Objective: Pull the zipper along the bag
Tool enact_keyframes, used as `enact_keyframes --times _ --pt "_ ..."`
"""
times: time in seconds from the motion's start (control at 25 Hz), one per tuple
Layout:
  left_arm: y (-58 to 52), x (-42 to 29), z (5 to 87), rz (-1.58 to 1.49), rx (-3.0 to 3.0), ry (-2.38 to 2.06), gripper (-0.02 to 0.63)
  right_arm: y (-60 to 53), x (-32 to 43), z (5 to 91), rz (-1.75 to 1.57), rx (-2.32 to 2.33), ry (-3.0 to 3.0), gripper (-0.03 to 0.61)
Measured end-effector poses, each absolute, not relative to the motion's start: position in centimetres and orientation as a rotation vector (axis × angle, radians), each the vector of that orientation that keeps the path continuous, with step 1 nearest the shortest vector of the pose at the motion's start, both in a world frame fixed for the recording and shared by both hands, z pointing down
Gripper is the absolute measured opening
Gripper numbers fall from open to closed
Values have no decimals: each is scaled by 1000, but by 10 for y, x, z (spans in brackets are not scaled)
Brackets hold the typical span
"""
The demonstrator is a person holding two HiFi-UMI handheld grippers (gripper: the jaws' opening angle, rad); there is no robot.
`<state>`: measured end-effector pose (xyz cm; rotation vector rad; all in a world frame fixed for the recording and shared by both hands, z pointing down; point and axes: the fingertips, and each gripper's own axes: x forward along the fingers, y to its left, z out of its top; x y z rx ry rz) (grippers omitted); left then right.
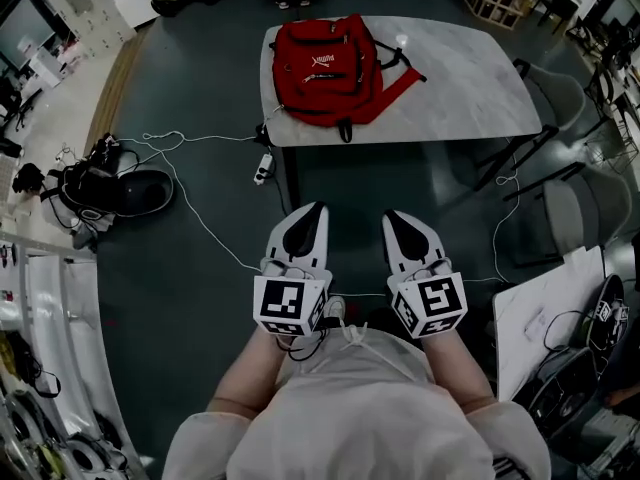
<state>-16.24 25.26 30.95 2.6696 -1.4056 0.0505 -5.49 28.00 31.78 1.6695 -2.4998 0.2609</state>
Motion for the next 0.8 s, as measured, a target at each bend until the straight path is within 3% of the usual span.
enact_keyframes --times 0.44,0.8 --pt "186 -173 339 104 2596 -1453 20 194 -60 336 313 1611 -2524 28" --pt "83 -134 347 151 2546 -1531 20 80 -24 348 349 1514 -2579 28"
